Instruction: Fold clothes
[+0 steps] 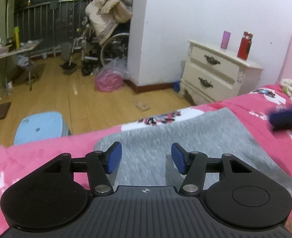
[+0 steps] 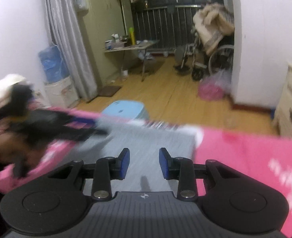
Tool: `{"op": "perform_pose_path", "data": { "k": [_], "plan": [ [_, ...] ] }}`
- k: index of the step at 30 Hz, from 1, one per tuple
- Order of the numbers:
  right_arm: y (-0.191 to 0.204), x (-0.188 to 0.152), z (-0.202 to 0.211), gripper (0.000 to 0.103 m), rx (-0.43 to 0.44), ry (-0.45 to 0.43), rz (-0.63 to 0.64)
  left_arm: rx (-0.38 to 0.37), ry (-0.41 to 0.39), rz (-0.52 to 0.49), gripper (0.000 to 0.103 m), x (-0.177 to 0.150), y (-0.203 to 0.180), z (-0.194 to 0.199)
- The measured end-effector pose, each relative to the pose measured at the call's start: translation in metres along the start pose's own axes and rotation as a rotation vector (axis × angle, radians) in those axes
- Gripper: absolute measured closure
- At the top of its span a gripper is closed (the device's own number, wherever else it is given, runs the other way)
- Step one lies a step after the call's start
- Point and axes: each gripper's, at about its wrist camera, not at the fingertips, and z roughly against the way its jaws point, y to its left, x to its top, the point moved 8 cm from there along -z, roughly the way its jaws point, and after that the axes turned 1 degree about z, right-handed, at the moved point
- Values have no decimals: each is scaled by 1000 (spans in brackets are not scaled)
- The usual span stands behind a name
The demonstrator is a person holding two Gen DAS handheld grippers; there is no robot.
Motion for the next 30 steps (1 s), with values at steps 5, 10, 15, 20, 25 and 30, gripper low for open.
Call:
{"op": "perform_pose_path", "data": {
  "k": [5,10,15,20,25,30],
  "plan": [
    [-26,7,-67,79,16,59,-69,-6,67,-34,47,-18,-13,6],
    [-48,-9,-103,84,-25,96,-196,3,87,-57,47,-27,-15,5],
    [-58,-6,-54,83,-42,64,-320,-17,132,-20,47,-20,-14,16],
    [-33,-31,2,82,10,102,-335,-63,177,-78,34,-22,-32,40],
    [8,-67,17,82,-7,174,-188,-81,268,-163,17,-47,-54,38],
    [23,-85,6,81,-74,181,-111,-44,296,-171,11,-65,-60,28]
  ]
}}
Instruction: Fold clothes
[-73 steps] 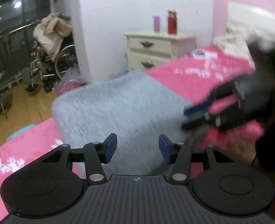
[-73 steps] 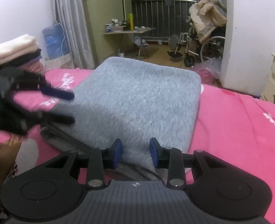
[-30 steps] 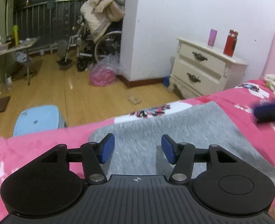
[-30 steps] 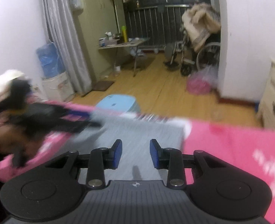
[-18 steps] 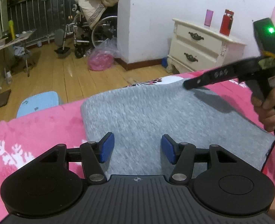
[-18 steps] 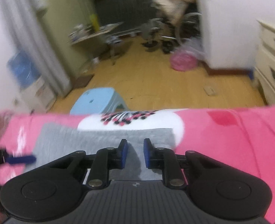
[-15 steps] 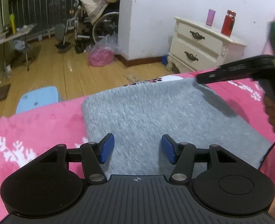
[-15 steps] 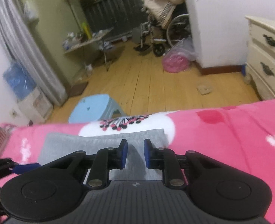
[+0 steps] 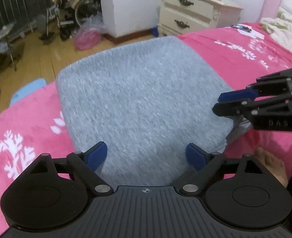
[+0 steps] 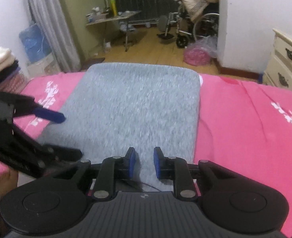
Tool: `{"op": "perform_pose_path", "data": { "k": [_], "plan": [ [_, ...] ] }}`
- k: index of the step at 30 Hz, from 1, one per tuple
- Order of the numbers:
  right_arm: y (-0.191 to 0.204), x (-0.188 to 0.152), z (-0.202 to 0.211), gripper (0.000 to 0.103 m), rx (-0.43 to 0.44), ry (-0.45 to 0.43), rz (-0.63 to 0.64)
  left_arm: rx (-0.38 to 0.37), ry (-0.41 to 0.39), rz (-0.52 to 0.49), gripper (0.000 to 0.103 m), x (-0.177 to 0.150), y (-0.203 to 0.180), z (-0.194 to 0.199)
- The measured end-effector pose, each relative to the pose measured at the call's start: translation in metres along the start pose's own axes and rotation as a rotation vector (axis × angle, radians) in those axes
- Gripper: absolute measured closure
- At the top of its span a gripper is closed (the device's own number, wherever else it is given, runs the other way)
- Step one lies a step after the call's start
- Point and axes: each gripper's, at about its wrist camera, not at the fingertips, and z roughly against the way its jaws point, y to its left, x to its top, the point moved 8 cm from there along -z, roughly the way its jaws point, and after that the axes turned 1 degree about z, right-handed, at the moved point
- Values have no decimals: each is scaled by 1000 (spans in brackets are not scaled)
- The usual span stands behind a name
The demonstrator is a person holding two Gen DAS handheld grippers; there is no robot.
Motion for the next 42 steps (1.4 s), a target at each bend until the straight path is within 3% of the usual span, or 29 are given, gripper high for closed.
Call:
{"op": "perform_pose_path", "data": {
  "k": [4,9,25,30,33,38,42],
  "plan": [
    [-2,11,10,81,18,-7,-6,-7,18,56,5,0,6,-2],
    [-3,-4,1,80,10,-8,-14,6,32,61,0,0,0,-4],
    [-8,-1,-4,79,37,-10,-73,31,46,112,0,1,1,-4],
    [-9,-2,-4,79,45,-15,-82,-4,49,182,0,8,8,3],
    [-9,-3,-4,79,46,-15,-82,-16,7,250,0,19,18,15],
    [-10,-3,-3,78,48,-16,-86,120,-14,266,0,32,31,10],
    [-9,-3,-3,78,44,-16,-89,206,70,232,0,22,26,-16]
  ]
}}
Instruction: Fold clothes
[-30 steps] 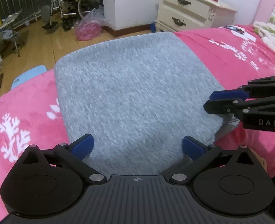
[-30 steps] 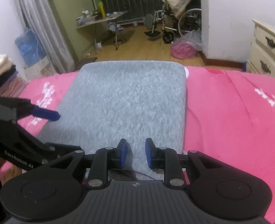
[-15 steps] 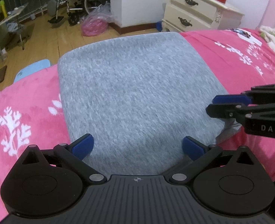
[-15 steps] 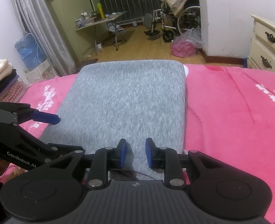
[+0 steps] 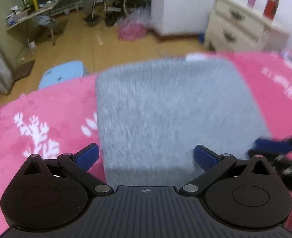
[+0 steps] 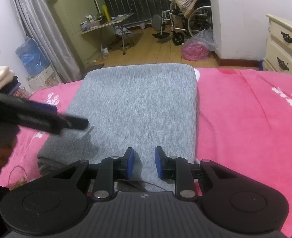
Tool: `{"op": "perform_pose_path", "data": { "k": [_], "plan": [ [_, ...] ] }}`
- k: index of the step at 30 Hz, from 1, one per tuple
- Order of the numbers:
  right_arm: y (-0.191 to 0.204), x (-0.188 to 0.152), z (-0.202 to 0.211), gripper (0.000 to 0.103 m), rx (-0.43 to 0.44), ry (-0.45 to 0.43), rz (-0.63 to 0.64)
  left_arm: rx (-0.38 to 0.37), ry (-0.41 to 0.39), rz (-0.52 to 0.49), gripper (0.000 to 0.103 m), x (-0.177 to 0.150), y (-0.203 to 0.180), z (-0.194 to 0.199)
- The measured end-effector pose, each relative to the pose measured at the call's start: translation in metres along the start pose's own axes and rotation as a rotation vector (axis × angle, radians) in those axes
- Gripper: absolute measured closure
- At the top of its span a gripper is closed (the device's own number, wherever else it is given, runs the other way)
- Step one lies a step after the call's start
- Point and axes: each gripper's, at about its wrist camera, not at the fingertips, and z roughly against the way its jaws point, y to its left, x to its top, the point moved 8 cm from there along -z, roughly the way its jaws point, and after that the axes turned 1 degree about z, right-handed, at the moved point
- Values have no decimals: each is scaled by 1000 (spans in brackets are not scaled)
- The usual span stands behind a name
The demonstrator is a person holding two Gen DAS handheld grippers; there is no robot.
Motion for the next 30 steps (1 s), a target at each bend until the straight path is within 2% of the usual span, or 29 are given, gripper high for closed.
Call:
{"op": "perform_pose_path", "data": {
  "k": [8,12,15,19,25,30],
  "plan": [
    [1,16,4,77,-1,34,-23,8,28,35,0,-2,-1,-4],
    [8,40,7,77,-9,-24,45,20,31,33,0,-2,-2,-2],
    [10,49,-3,77,-18,-22,74,21,39,37,0,-3,-2,-1],
    [6,36,-25,77,-35,43,90,24,48,32,0,-2,-1,-1],
    [8,37,-27,77,-41,54,125,36,44,18,0,-2,-1,0],
    [5,64,-29,77,-60,-3,144,37,43,13,0,-1,-1,-1]
  ]
}}
